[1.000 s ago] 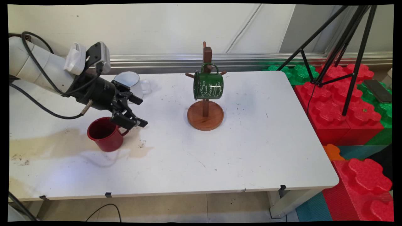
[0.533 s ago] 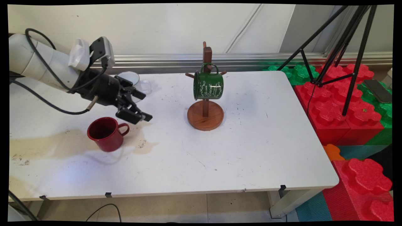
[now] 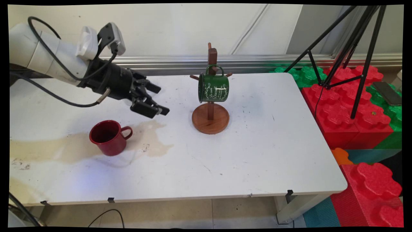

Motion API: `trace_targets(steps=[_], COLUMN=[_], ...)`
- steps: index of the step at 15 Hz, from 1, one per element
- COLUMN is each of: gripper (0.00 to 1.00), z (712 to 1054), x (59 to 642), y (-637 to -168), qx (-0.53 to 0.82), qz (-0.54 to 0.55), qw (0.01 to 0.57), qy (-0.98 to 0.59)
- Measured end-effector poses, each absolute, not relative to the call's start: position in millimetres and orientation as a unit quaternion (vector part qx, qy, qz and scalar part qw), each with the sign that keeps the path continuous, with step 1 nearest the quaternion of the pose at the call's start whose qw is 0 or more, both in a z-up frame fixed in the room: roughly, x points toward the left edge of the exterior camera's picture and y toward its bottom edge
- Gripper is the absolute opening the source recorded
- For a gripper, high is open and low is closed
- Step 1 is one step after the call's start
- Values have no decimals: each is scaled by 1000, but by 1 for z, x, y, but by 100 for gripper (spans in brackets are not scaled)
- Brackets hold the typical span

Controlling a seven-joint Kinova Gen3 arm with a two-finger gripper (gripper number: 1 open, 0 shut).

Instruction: Pick up the green mug from the rack

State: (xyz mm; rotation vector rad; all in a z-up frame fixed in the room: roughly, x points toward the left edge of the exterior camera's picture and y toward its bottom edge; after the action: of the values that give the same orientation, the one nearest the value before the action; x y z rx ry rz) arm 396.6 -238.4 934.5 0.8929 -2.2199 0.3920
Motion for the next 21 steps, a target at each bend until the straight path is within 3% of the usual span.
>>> trace_targets(steps=[9,21], gripper=[100,100], z=[947,925], x=[366,330], y=[-253,-286], qx=[336,355], qz=[149,121], qw=[389,420], qy=[-845,-826])
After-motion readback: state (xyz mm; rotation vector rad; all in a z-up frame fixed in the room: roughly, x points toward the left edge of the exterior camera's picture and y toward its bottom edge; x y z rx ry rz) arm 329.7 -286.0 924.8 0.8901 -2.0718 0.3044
